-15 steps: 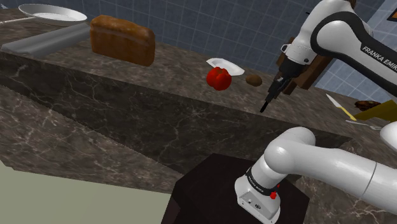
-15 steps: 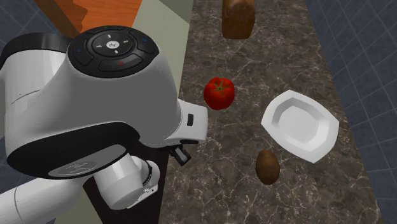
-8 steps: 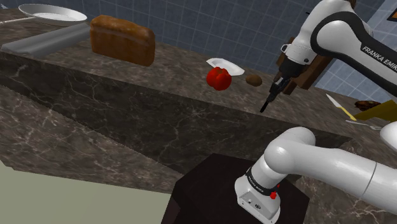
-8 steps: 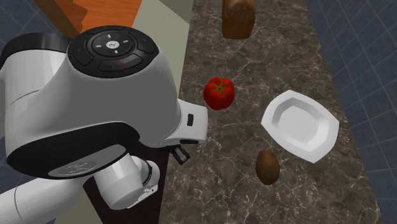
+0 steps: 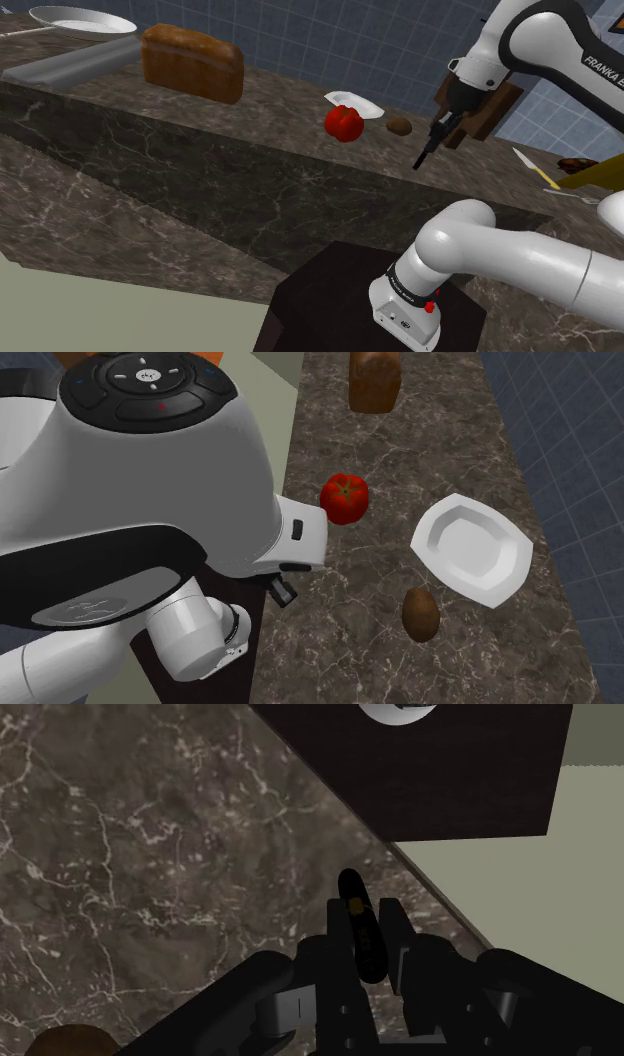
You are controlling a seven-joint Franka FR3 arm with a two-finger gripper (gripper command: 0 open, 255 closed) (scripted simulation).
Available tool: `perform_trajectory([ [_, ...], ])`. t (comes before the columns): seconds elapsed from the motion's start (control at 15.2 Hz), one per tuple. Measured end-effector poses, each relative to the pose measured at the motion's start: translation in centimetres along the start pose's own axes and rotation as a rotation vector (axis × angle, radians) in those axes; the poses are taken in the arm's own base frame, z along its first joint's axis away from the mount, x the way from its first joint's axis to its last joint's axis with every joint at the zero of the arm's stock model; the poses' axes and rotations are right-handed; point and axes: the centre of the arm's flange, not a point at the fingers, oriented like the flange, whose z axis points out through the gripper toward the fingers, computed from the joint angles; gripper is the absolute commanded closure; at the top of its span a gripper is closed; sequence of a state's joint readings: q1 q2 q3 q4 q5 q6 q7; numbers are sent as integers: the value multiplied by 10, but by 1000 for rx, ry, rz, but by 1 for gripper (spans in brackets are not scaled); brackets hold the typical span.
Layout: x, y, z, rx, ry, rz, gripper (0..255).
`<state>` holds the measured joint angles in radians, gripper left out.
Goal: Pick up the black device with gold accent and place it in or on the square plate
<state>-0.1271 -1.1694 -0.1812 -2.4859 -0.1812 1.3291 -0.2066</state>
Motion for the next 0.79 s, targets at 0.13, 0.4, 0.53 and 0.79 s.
perform_trajectory([
  [0.13, 1, 0, -12, 0, 0, 0, 255],
  [0.4, 1, 2, -32, 0, 0, 0, 255],
  [0.53, 1, 0, -43, 0, 0, 0, 255],
  [0.79, 6, 4, -62, 0, 0, 0, 255],
])
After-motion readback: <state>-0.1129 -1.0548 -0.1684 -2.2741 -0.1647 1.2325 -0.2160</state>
